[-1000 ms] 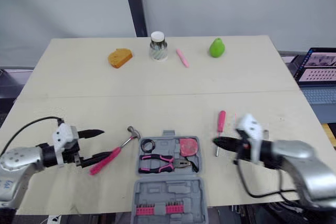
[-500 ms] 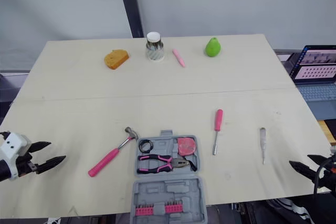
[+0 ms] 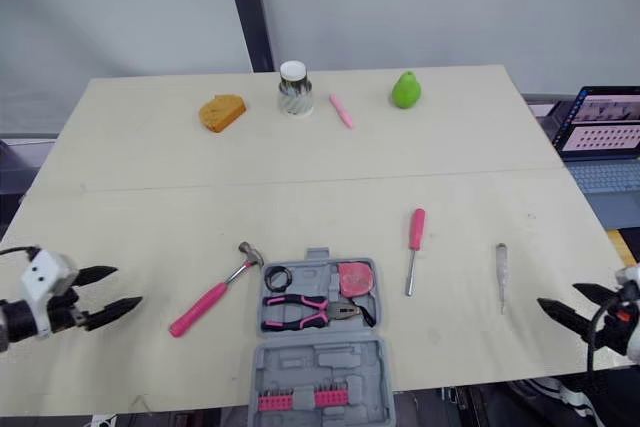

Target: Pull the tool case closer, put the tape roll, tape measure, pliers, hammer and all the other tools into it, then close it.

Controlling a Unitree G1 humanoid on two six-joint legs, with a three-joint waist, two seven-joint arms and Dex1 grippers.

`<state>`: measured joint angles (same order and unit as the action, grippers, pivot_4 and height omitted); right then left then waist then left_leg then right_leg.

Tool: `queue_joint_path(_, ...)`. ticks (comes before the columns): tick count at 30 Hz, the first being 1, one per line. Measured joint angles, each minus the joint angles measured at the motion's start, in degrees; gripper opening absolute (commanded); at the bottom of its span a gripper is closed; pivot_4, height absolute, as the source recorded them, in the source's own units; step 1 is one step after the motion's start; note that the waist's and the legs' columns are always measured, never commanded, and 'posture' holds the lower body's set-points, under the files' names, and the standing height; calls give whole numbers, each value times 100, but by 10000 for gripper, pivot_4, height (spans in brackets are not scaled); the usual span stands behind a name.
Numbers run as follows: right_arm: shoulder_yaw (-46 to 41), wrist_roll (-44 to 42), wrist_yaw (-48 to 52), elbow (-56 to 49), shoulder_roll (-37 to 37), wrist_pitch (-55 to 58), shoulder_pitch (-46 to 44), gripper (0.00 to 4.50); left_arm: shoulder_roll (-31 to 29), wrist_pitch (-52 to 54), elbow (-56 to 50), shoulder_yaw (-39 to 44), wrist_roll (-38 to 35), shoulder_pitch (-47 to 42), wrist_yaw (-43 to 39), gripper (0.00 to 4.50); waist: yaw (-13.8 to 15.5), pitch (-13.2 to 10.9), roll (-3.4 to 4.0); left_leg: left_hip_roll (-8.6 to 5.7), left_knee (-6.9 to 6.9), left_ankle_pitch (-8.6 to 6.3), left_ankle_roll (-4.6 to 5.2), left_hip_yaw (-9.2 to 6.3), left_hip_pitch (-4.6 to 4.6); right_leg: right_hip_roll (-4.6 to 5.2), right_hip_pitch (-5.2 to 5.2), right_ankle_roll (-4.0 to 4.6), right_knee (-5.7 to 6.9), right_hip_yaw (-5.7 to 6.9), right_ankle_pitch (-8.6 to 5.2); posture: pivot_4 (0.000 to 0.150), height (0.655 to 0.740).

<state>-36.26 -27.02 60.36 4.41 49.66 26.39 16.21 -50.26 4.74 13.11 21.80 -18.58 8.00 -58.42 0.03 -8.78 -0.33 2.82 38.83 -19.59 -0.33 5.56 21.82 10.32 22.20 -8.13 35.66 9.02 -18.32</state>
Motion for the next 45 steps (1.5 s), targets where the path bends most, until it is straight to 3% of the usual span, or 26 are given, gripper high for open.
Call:
queue_joint_path(4,150,-473,-144,-1666,-69,677,253,44248,196,479,-1064,-388,-153,-65,14,45000,1,-2,2,0,-7,-4,-3,-4,-27,0,-25,0,-2,1,0,1500,7400)
queue_joint_path(9,899,-713,-240,-2869,-42,1064,182,44248,150,1003,-1962,-885,-196,8,-128,45000,-2,-3,3,0,-21,-9,-2,-9,-61,-1,-62,0,-19,2,0,1500,7400)
queue_joint_path(10,1203,-703,-247,-3085,17,1133,75,41912,69,1125,-2138,-972,-202,84,-206,45000,-3,-3,4,0,-22,-9,-2,-9,-61,-1,-62,0,-18,2,0,1500,7400)
queue_joint_path(13,2230,-535,-245,-3592,194,1159,-258,31320,-102,1213,-2599,-1386,-95,194,-412,36729,-5,-6,9,0,-24,-9,-2,-8,-61,-2,-62,0,-24,2,0,1500,7400)
queue_joint_path(19,3816,375,-210,-3647,598,926,-880,846,-113,1470,-2820,-2046,107,255,-453,6292,30,-10,3,-2,-15,-10,0,-10,-55,-1,-64,0,-28,3,0,1500,7400)
queue_joint_path(20,3994,509,-210,-3585,600,862,-970,0,-106,1510,-2863,-2119,117,249,-444,1104,32,-10,2,-2,-13,-10,0,-10,-55,-1,-64,0,-27,3,0,1500,7400)
queue_joint_path(21,4194,685,-211,-3505,603,780,-1067,0,-106,1554,-2888,-2212,150,252,-425,480,33,-10,3,-2,-13,-10,0,-9,-55,-1,-64,0,-27,3,0,1500,7400)
queue_joint_path(33,5195,1561,-241,-3070,339,492,-1577,0,518,1859,-3018,-3178,532,1,28,480,113,-10,3,-1,6,-13,4,-10,-53,-1,-66,0,-23,4,0,1500,7400)
queue_joint_path(45,5391,1741,-242,-2923,140,498,-1771,0,871,1843,-3011,-3331,782,-246,475,480,135,-10,3,-1,13,-16,9,-10,-51,-1,-69,0,-22,4,0,1500,7400)
